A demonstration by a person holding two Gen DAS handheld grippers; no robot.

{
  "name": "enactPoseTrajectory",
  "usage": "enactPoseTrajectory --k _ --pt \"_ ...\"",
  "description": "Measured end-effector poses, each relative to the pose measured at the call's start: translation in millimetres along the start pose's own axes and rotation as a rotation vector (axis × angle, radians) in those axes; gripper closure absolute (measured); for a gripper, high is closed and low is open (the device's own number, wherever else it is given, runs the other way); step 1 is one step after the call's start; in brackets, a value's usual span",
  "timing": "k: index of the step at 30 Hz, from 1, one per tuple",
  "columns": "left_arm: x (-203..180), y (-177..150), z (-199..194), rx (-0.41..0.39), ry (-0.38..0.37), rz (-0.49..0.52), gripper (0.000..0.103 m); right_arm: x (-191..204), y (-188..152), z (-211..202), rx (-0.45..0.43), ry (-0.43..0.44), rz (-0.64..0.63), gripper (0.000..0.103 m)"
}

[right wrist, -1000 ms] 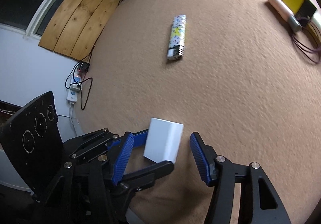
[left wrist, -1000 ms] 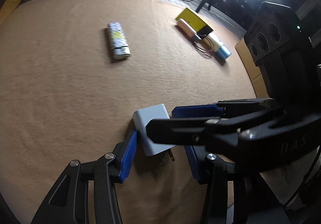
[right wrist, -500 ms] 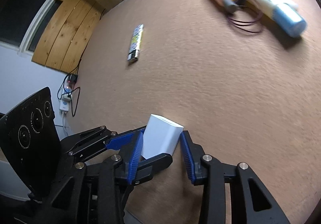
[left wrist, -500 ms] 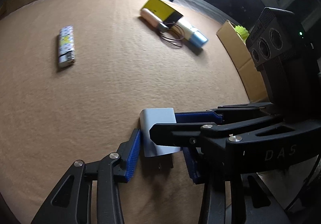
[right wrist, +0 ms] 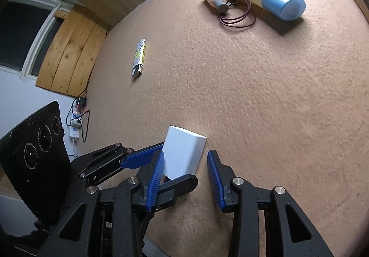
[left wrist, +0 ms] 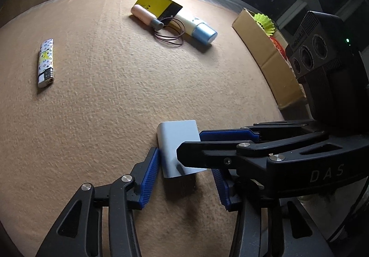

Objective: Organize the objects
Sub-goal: 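Close the right tool on the charger plug while the left tool holds it, then carry the charger plug with both tools into the box and release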

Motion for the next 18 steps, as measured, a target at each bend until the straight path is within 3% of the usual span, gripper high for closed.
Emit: enactPoseTrajectory --k 8,18 --pt "-12.6 2.4 -1.4 0.014 -0.019 0.015 0.057 4.8 1.1 -7.5 -0.026 -0.041 -0.036 0.067" --pt "-73.7 51.3 -20.6 -0.062 -0.053 0.109 0.057 -3.3 23.7 -90.5 -0.173 -0.074 -0.049 0.067"
Point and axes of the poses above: each gripper's, at about its wrist camera, not at the fingertips, and z roughly the way its jaws point, x to its left, y to its top, the point moved 10 cm from there along z, roughly the way its jaws point, and after that the axes turned 15 degrees about y, right-handed, at the moved point
